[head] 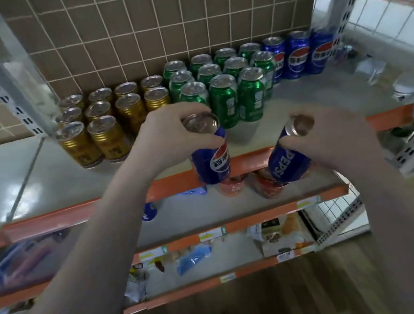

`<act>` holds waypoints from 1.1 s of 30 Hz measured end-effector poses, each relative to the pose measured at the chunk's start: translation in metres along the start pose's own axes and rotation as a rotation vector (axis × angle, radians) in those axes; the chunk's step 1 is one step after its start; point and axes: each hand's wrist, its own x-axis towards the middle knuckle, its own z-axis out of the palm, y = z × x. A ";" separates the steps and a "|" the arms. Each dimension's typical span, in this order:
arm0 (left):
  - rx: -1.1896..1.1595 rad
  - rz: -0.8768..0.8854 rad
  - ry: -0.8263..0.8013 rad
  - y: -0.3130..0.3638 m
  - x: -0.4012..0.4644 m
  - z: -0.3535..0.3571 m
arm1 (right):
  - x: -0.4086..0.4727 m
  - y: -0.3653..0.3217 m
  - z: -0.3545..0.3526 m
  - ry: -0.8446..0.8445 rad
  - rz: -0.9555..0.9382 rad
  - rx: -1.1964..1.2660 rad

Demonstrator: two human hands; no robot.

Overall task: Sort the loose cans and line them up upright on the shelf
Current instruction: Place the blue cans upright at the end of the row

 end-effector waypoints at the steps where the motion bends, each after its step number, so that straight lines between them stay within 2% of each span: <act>1: 0.015 0.031 -0.007 0.004 0.007 0.005 | 0.004 0.005 -0.003 0.005 0.019 -0.009; 6: 0.053 0.128 -0.090 0.031 0.038 0.026 | 0.018 0.033 -0.015 0.037 0.088 -0.019; 13: 0.092 0.140 -0.150 0.070 0.078 0.066 | 0.063 0.083 -0.039 0.025 0.038 -0.063; 23: 0.198 -0.008 -0.065 0.140 0.146 0.152 | 0.165 0.181 -0.066 -0.052 -0.174 -0.132; 33: 0.340 -0.169 -0.016 0.151 0.173 0.181 | 0.215 0.203 -0.056 -0.128 -0.323 -0.106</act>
